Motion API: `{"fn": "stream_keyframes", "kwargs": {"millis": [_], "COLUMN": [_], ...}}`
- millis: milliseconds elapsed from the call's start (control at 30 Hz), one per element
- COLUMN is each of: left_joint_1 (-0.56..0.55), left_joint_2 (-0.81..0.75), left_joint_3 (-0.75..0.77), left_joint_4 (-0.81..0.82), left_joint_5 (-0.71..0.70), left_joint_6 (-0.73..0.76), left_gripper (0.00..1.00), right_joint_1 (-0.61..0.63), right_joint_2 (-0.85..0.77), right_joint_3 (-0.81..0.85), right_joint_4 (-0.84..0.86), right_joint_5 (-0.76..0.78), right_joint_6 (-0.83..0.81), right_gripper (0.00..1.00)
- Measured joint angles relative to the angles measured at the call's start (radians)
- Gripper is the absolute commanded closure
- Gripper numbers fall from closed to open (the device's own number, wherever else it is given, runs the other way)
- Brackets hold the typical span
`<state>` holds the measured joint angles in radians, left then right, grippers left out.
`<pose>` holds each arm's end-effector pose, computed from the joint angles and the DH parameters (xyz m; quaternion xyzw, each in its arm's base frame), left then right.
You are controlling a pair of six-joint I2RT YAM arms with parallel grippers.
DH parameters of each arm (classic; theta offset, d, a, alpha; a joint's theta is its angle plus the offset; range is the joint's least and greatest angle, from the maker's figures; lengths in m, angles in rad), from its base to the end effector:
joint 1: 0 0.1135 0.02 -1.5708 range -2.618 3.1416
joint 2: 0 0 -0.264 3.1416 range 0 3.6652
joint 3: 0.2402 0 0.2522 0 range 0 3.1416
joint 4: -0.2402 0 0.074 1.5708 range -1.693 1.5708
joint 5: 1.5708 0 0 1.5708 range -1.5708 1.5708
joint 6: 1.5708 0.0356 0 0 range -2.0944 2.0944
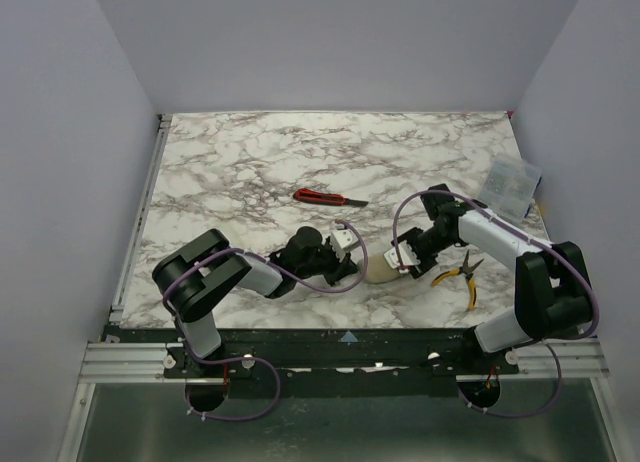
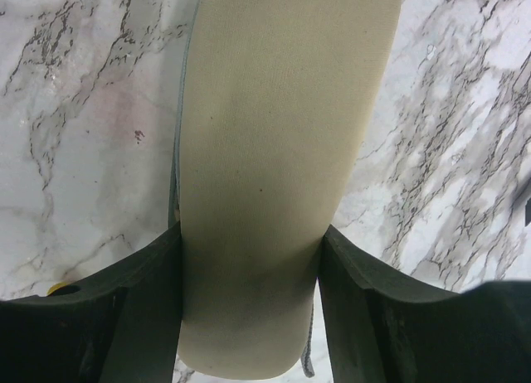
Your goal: Open the umbrella
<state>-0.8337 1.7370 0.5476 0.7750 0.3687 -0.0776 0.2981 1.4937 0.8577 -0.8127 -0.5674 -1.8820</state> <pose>0.1980 -0.2372 0.1257 0.3970 0.7281 -0.3743 0.4149 0.2286 0.0903 0.1762 -0.8575 0.4280 0.1546 0.2400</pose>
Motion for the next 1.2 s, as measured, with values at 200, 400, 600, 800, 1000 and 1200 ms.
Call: {"fn": "stream_keyframes", "kwargs": {"millis": [200, 400, 600, 800, 1000, 1200], "left_joint_1": [0.002, 0.002, -0.010, -0.039, -0.063, -0.101], "left_joint_2": [0.000, 0.000, -0.012, -0.013, -0.013, 0.000], "left_joint_3": [0.007, 0.010, -0.002, -0.005, -0.005, 0.003], "left_joint_4": [-0.015, -0.021, -0.015, -0.013, -0.010, 0.010], "left_joint_5": [0.039, 0.070, 0.070, 0.051, 0.012, -0.019], "left_joint_6": [0.018, 0.071, 0.085, 0.028, -0.026, -0.040], "left_gripper": [1.00, 1.00, 1.00, 1.00, 1.00, 1.00], "right_joint_1": [-0.001, -0.003, -0.009, -0.028, -0.050, -0.145], "right_joint_2": [0.000, 0.042, 0.003, -0.150, -0.143, 0.057], "right_joint_3": [0.000, 0.057, 0.122, 0.149, 0.290, 0.517], "right_joint_4": [-0.007, -0.048, -0.060, -0.042, -0.034, -0.130], "right_joint_5": [0.002, -0.007, -0.082, -0.095, 0.020, 0.092], "right_joint_6": [-0.090, -0.071, 0.127, 0.526, 1.079, 1.540], "right_gripper": [0.67, 0.11, 0.05, 0.00, 0.00, 0.00]}}
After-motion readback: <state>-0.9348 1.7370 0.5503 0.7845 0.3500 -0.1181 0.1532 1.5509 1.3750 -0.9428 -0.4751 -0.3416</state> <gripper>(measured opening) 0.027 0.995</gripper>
